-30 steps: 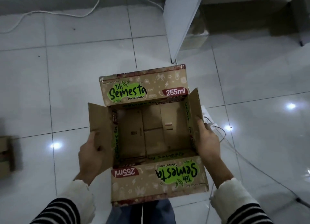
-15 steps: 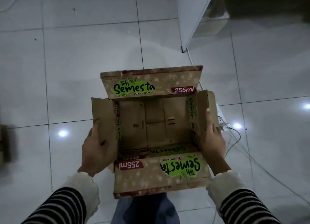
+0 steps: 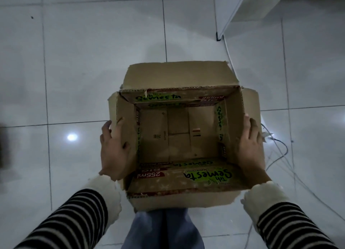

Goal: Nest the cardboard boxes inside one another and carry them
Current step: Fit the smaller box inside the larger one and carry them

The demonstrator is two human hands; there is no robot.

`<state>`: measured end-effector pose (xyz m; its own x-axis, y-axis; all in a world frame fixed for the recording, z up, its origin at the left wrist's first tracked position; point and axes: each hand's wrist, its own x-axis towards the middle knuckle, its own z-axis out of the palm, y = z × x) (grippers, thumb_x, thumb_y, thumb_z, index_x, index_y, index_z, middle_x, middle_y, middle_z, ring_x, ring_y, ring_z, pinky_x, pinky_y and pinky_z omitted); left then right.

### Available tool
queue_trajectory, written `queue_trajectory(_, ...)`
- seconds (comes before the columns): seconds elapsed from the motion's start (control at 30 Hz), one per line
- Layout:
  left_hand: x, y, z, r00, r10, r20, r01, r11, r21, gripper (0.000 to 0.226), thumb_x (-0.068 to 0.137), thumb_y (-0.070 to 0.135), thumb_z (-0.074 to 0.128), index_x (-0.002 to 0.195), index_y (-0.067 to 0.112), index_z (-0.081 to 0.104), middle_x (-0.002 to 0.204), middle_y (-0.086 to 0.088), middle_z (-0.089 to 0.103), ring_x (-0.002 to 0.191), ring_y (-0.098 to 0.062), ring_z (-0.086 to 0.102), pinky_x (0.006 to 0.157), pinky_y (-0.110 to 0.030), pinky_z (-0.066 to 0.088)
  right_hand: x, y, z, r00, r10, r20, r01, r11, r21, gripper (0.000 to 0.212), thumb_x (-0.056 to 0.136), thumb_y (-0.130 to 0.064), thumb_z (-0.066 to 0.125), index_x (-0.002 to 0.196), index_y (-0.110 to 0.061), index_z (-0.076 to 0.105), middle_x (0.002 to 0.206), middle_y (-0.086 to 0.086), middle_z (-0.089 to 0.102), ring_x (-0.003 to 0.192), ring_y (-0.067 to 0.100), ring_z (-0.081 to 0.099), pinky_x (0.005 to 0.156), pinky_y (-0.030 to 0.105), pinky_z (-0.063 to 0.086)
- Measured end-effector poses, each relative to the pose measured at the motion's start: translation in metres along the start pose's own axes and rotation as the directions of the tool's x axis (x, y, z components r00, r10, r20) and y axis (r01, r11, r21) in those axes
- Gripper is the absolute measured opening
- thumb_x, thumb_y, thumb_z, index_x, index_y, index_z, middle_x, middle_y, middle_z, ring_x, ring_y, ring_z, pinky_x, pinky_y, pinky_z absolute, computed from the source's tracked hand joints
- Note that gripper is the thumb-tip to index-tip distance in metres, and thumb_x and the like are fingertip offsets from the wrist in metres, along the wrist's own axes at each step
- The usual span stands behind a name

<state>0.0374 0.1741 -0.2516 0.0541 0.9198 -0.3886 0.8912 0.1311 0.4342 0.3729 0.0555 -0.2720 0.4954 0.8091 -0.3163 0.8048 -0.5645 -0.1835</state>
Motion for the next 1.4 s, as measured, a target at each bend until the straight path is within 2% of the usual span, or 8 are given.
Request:
queue_trajectory(0.1,0.003,-0.003,0.013,1.0,-0.004,0.008,0.004,1.0,-0.002,0.074,0.079,-0.006,0.055,0.14,0.027,0.029,0.152,-0.014,0.02,0.127,-0.042,0.037,0.097,-0.057,0.044,0.003,0.001,0.008,0.999,0.022,0.047,-0.023,1.0,0.019,0.089,0.081,-0.007,0.055,0.145,-0.02,-0.005,0.149,0.025,0.017,0.127,0.052,0.027,0.093,0.066,0.039)
queue_trajectory(0.3,0.007,-0.008,0.028,0.999,-0.011,-0.038,0.01,0.999,-0.036,0.067,0.085,0.0,0.047,0.141,0.031,0.026,0.149,-0.013,0.032,0.119,-0.041,0.049,0.094,-0.05,0.046,0.007,-0.001,0.015,1.0,0.013,-0.013,-0.012,0.999,0.032,0.083,0.084,-0.007,0.052,0.145,-0.033,0.002,0.139,0.022,0.034,0.101,0.048,0.051,0.068,0.055,0.051)
queue_trajectory(0.67,0.023,-0.015,0.014,0.999,0.021,-0.049,-0.021,1.0,0.003,0.051,0.094,0.011,0.038,0.142,0.025,0.031,0.139,-0.018,0.04,0.101,-0.044,0.057,0.08,-0.049,0.052,0.013,-0.025,0.014,0.997,-0.004,-0.071,0.012,0.994,0.109,0.077,0.08,-0.013,0.053,0.145,-0.032,0.015,0.128,0.02,0.047,0.094,0.041,0.054,0.068,0.047,0.051)
queue_trajectory(0.9,0.007,-0.015,-0.016,0.991,0.05,0.127,-0.06,0.996,0.072,0.058,0.093,0.011,0.037,0.145,0.029,0.021,0.15,-0.018,0.025,0.117,-0.046,0.047,0.09,-0.054,0.048,-0.001,-0.031,-0.015,0.999,0.019,0.046,-0.02,0.999,0.03,0.065,0.087,-0.024,0.043,0.145,-0.027,0.014,0.146,0.019,0.03,0.119,0.044,0.042,0.085,0.054,0.048)
queue_trajectory(0.97,-0.008,-0.01,-0.039,0.993,0.064,0.102,-0.067,0.997,0.03,0.055,0.093,0.013,0.038,0.145,0.024,0.023,0.149,-0.019,0.029,0.124,-0.043,0.043,0.097,-0.051,0.044,-0.013,-0.042,-0.037,0.999,0.021,0.038,-0.023,0.998,0.056,0.062,0.087,-0.019,0.047,0.143,-0.016,0.021,0.144,0.02,0.032,0.121,0.043,0.037,0.092,0.053,0.043)
queue_trajectory(1.1,-0.05,0.001,-0.102,1.0,0.013,0.002,-0.012,0.996,-0.091,0.062,0.087,0.008,0.051,0.144,0.015,0.026,0.145,-0.015,0.038,0.128,-0.033,0.041,0.102,-0.04,0.039,-0.048,-0.088,-0.09,0.999,-0.021,0.03,0.017,0.991,0.135,0.052,0.082,-0.004,0.055,0.13,0.001,0.037,0.129,0.027,0.044,0.11,0.043,0.045,0.087,0.047,0.043)
queue_trajectory(1.2,-0.09,0.002,-0.16,0.997,-0.041,-0.065,0.03,0.986,-0.166,0.061,0.085,0.009,0.055,0.141,0.014,0.031,0.139,-0.014,0.046,0.125,-0.03,0.045,0.1,-0.039,0.039,-0.08,-0.135,-0.133,0.996,-0.093,0.016,0.091,0.991,0.1,0.04,0.081,-0.007,0.057,0.12,0.0,0.047,0.122,0.024,0.05,0.104,0.04,0.05,0.083,0.042,0.045)
queue_trajectory(1.4,-0.172,-0.02,-0.257,0.946,-0.162,-0.279,0.034,0.911,-0.412,0.034,0.082,0.005,0.061,0.115,0.011,0.059,0.114,-0.009,0.065,0.1,-0.025,0.062,0.087,-0.031,0.047,-0.152,-0.252,-0.188,0.929,-0.371,-0.016,0.36,0.889,0.284,0.029,0.086,-0.01,0.056,0.115,-0.012,0.055,0.123,0.01,0.052,0.106,0.026,0.054,0.092,0.038,0.047)
